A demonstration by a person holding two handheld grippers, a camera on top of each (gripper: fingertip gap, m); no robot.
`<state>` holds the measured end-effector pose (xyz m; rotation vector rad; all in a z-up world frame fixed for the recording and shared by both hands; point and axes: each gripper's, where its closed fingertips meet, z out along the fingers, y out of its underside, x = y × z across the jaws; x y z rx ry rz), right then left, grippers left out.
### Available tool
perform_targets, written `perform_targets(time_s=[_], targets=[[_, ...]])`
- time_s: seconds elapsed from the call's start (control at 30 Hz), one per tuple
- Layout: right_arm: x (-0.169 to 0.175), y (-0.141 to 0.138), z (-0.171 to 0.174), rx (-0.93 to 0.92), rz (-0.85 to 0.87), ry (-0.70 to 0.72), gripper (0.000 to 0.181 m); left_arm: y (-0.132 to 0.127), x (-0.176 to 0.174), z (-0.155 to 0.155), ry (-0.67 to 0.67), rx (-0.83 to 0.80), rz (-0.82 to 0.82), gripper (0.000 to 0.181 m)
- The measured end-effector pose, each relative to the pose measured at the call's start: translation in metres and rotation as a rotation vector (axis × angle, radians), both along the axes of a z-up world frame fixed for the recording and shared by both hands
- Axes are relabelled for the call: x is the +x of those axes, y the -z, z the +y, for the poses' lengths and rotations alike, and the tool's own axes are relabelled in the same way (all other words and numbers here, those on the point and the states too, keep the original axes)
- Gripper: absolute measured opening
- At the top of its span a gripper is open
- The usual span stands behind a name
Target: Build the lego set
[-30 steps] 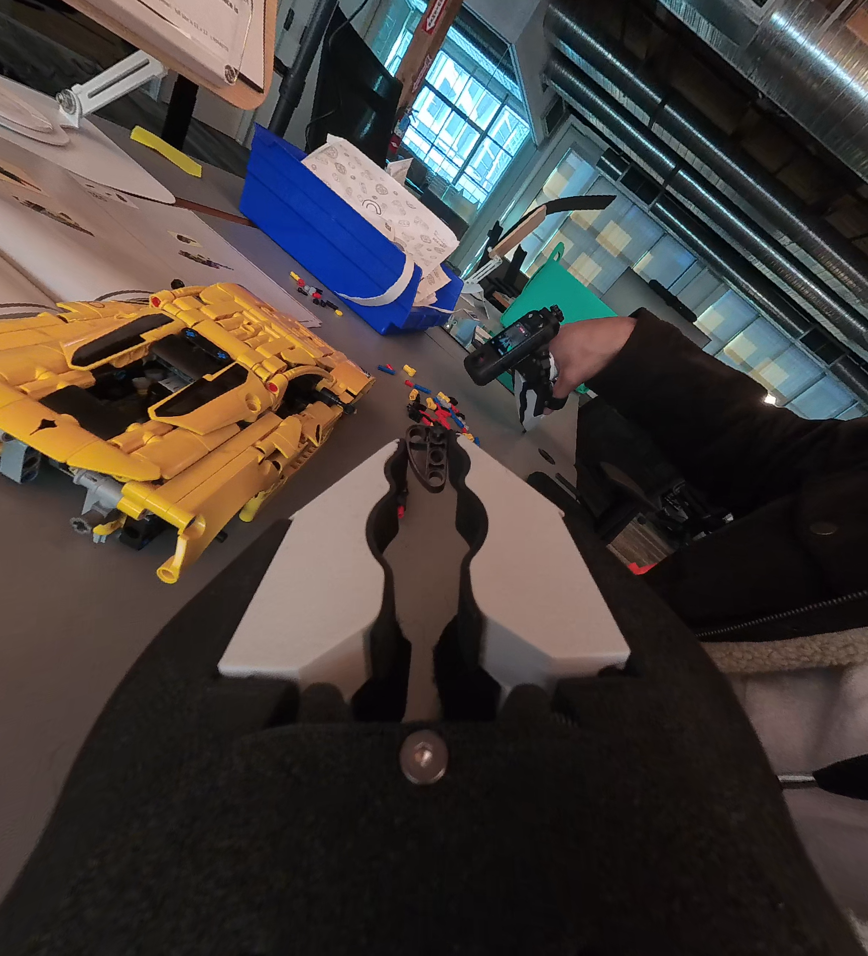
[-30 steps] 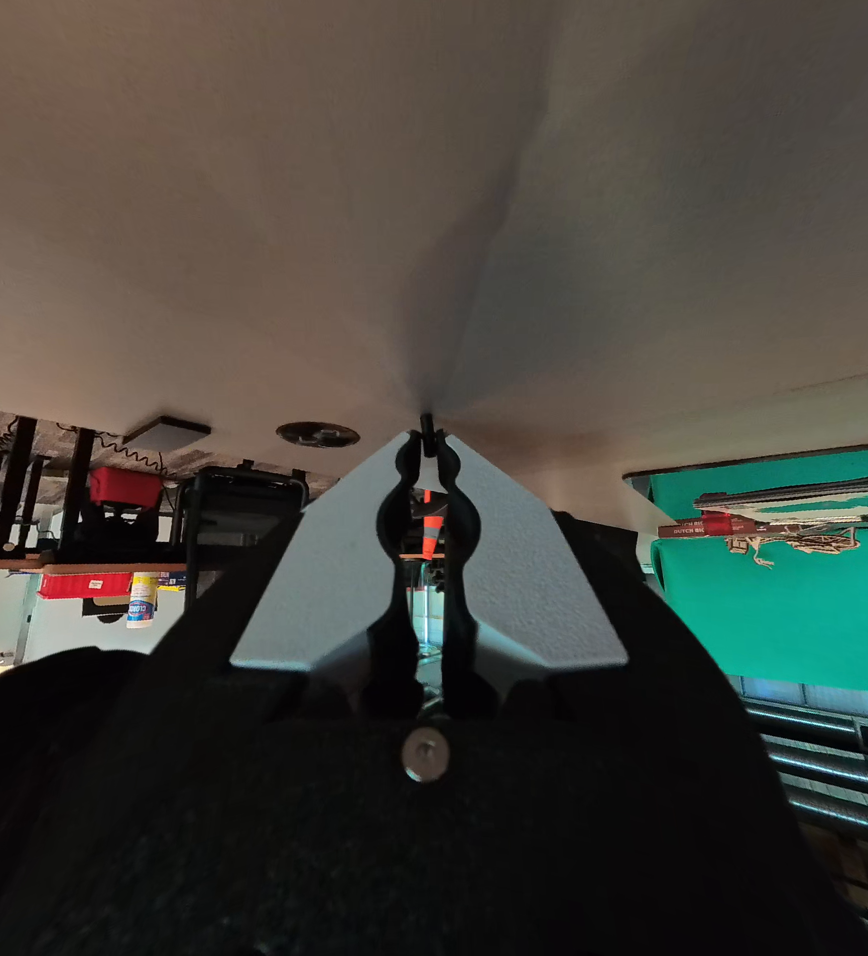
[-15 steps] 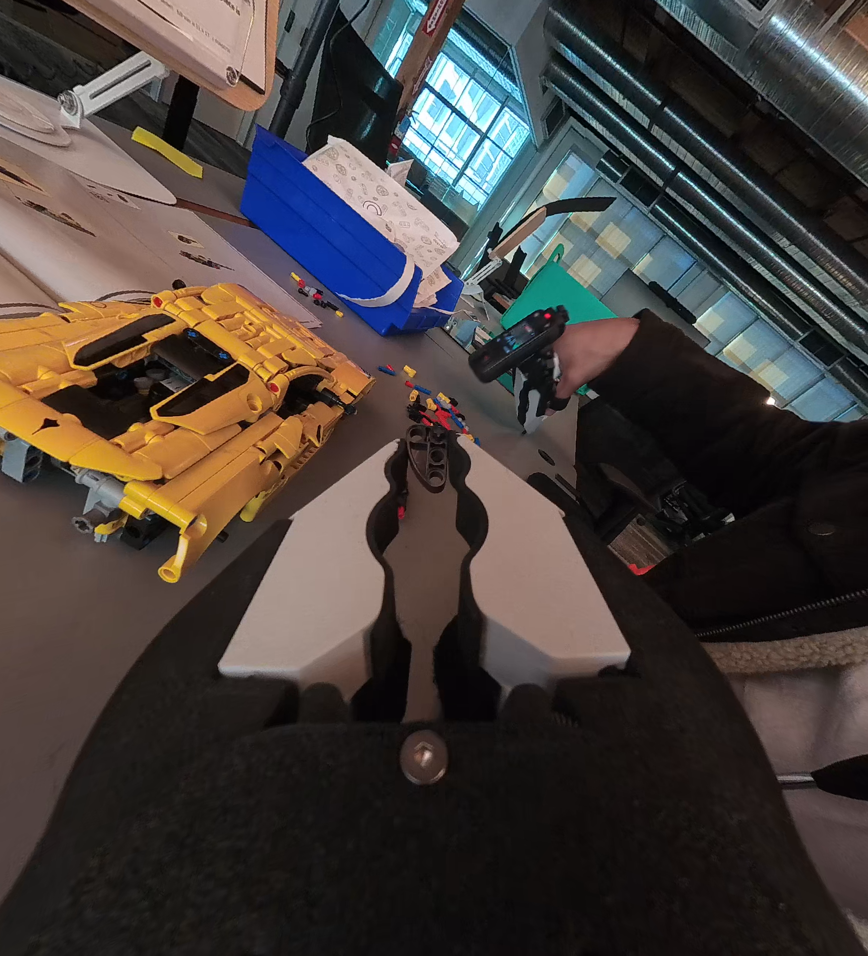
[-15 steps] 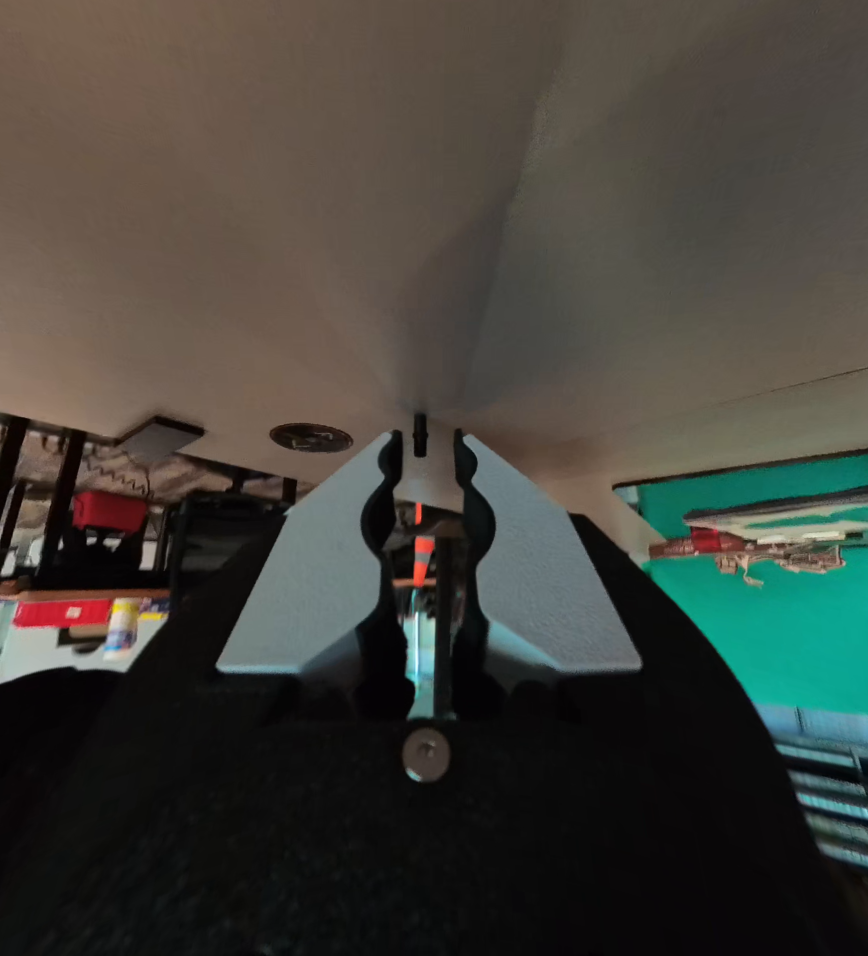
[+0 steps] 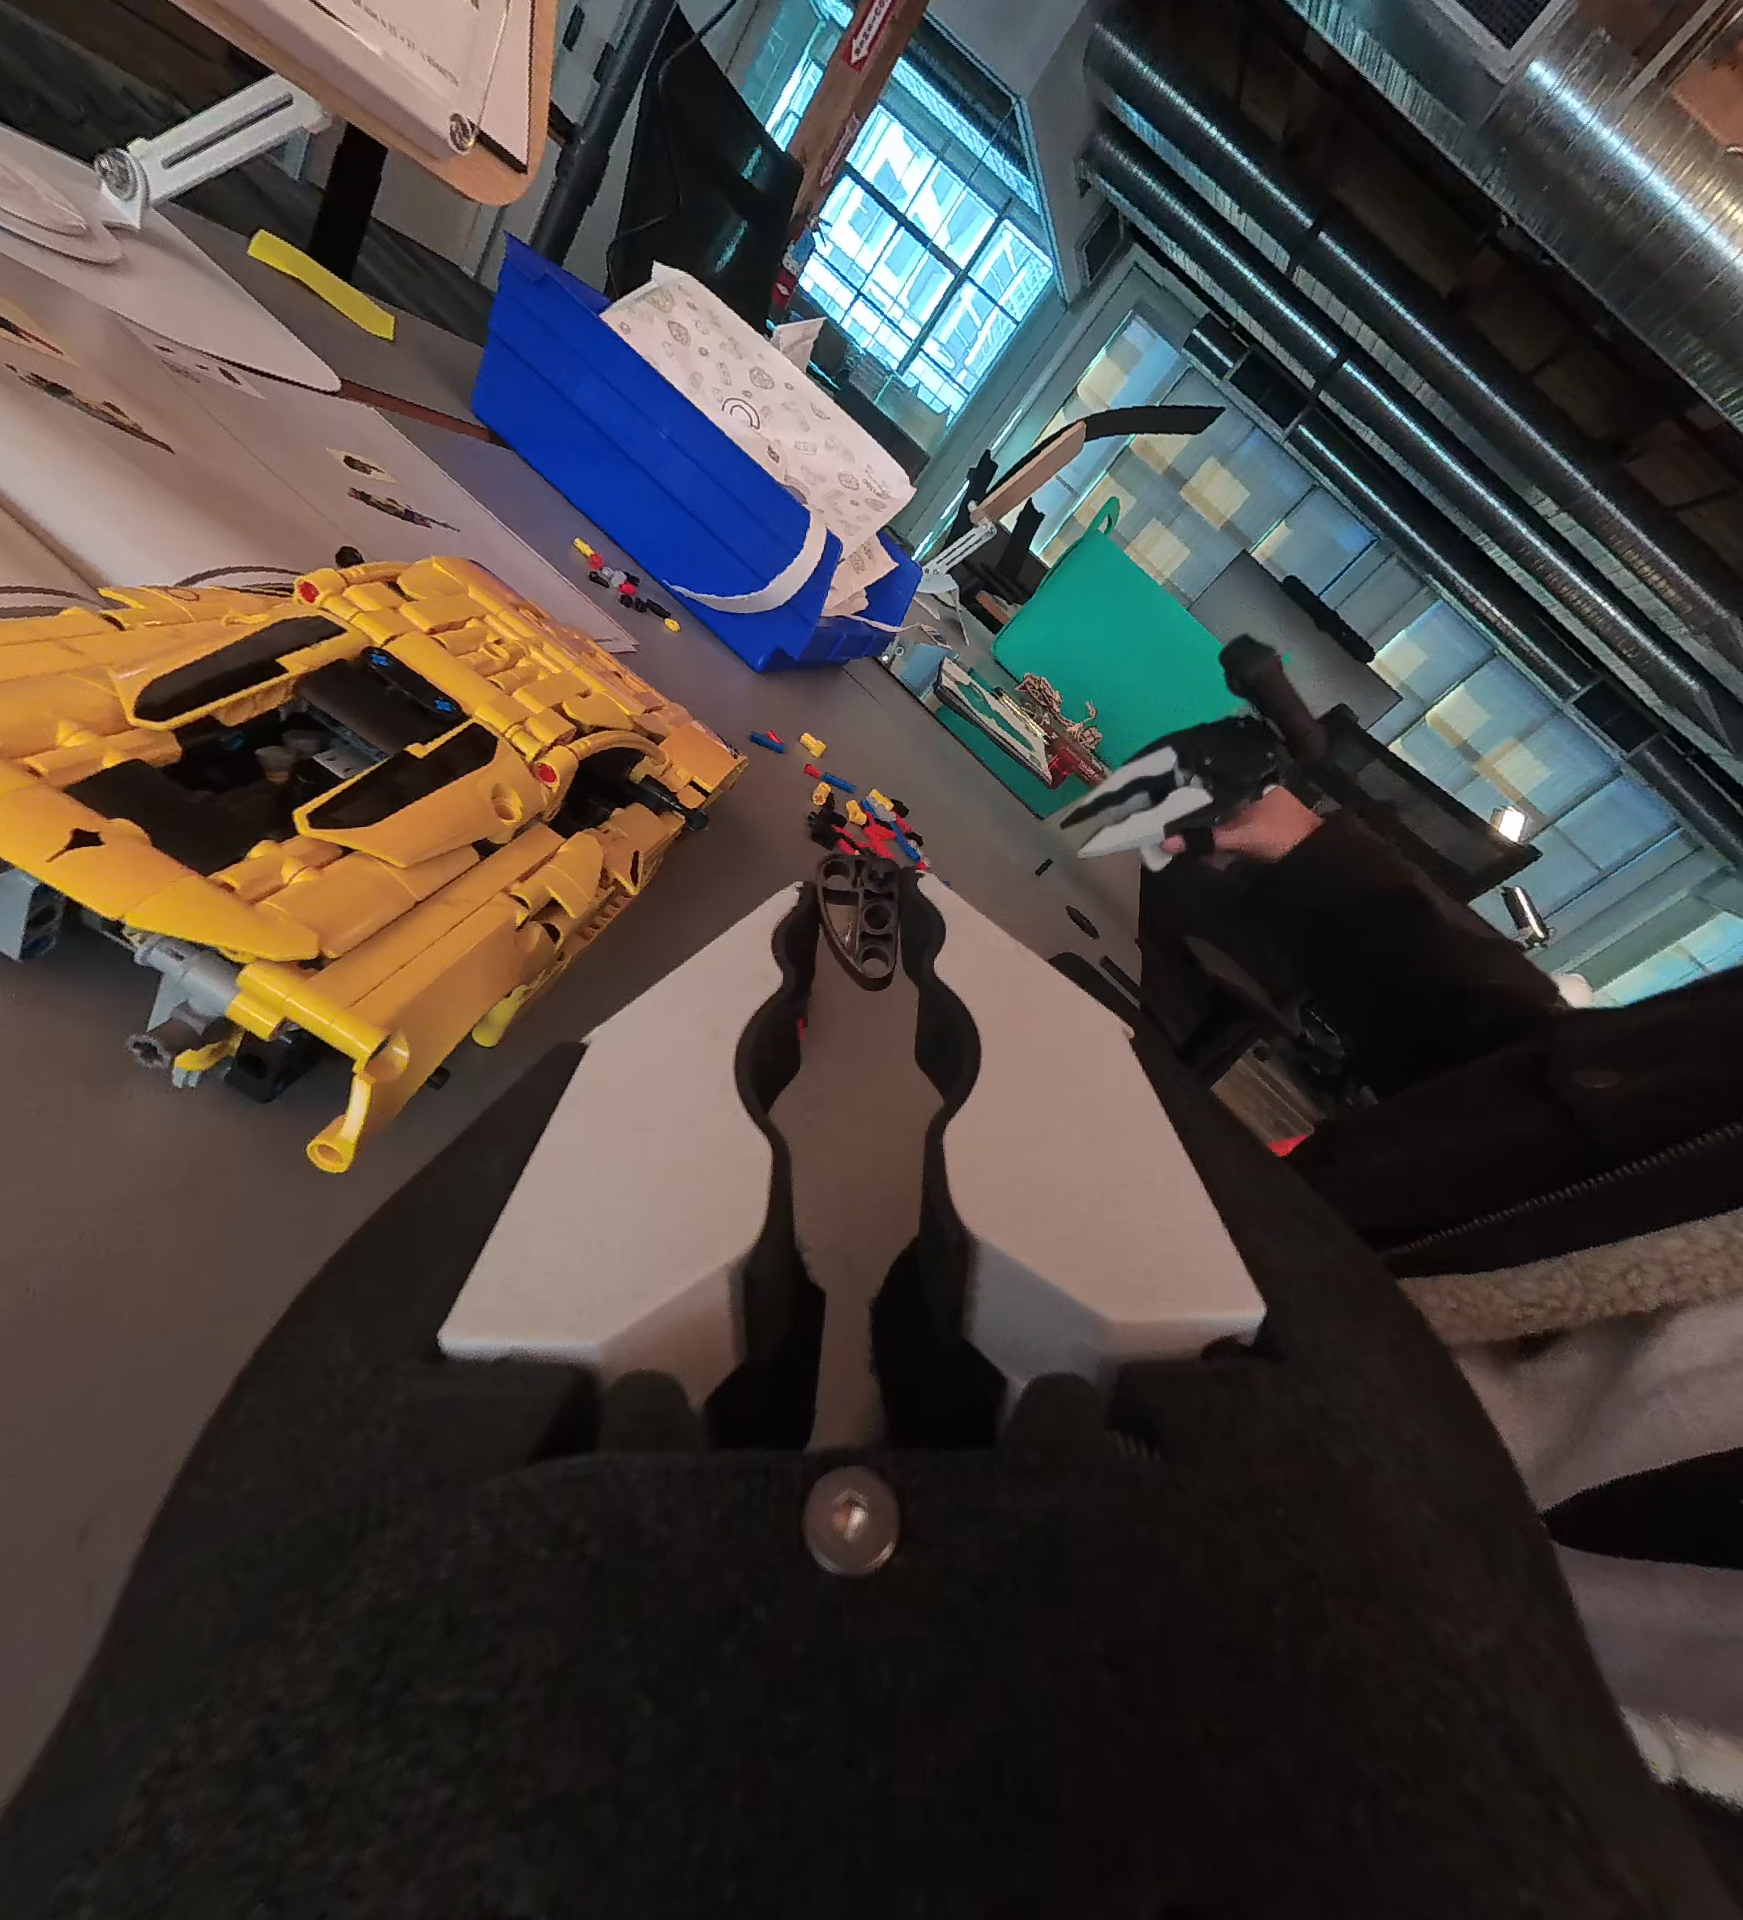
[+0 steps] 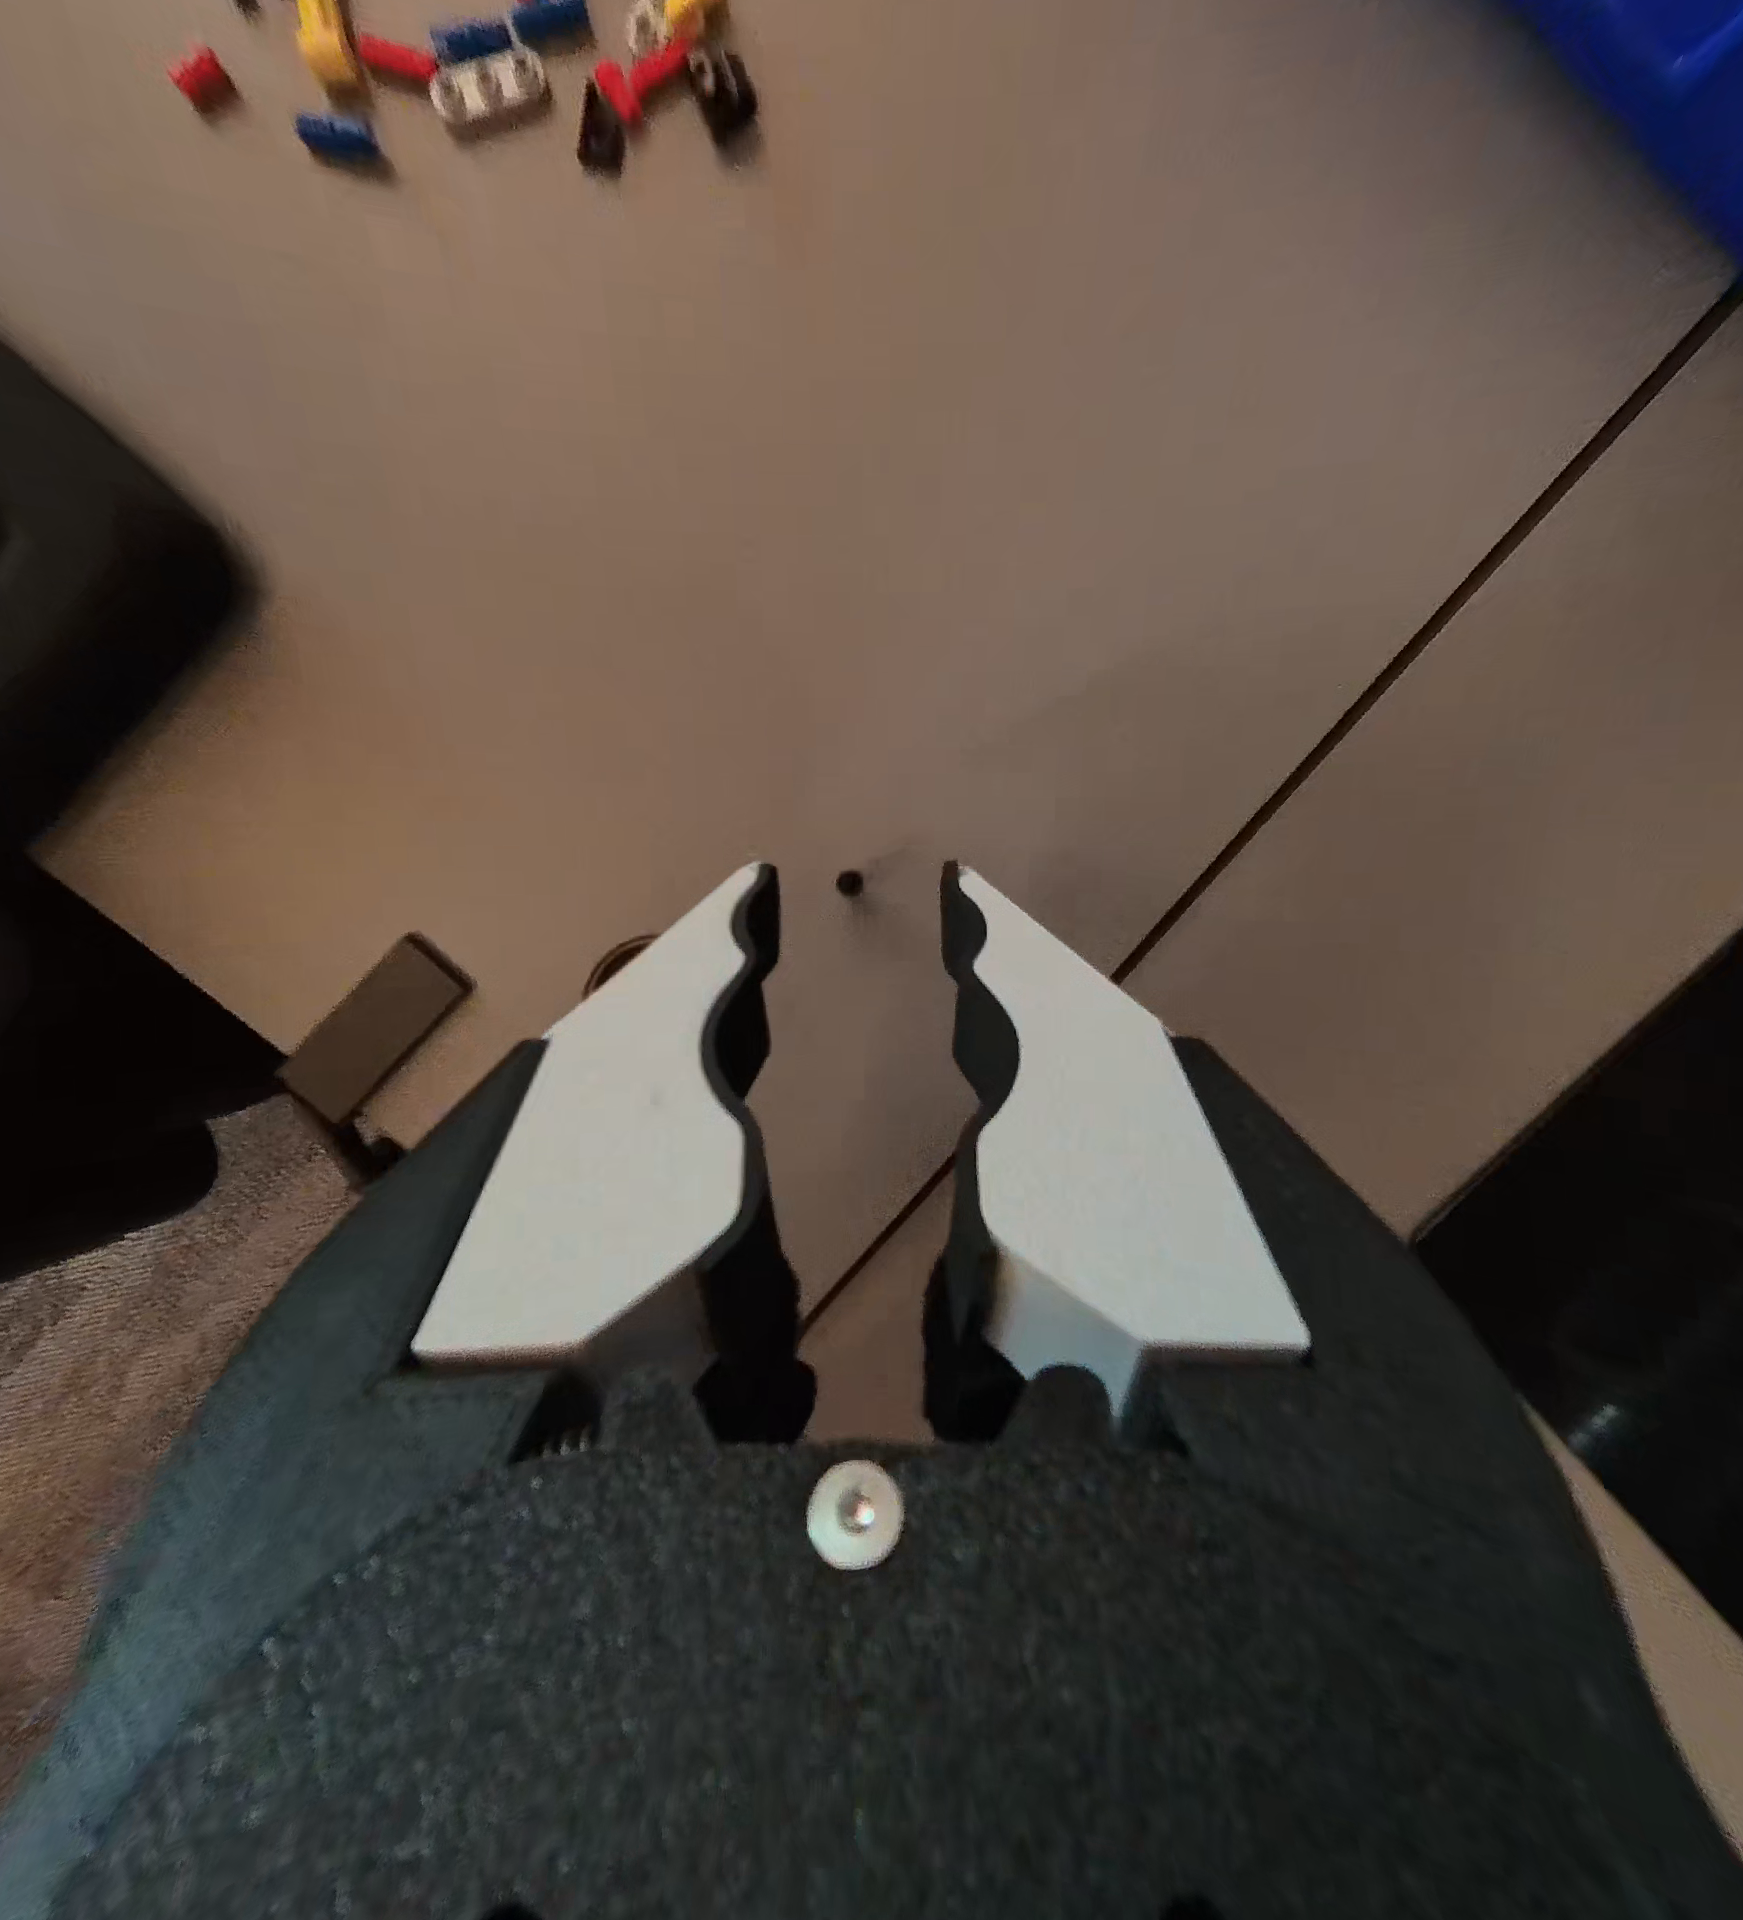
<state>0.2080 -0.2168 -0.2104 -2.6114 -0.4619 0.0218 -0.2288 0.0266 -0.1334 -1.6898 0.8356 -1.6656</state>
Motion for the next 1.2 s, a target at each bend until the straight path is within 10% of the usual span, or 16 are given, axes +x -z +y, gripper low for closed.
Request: perform_targets(time_s=[1.2], targets=[[-0.024, 0.011, 0.014, -0.026, -0.017, -0.133, 0.004, 0.001, 0.004, -0.001, 0.0, -0.002, 0.008, 0.015]])
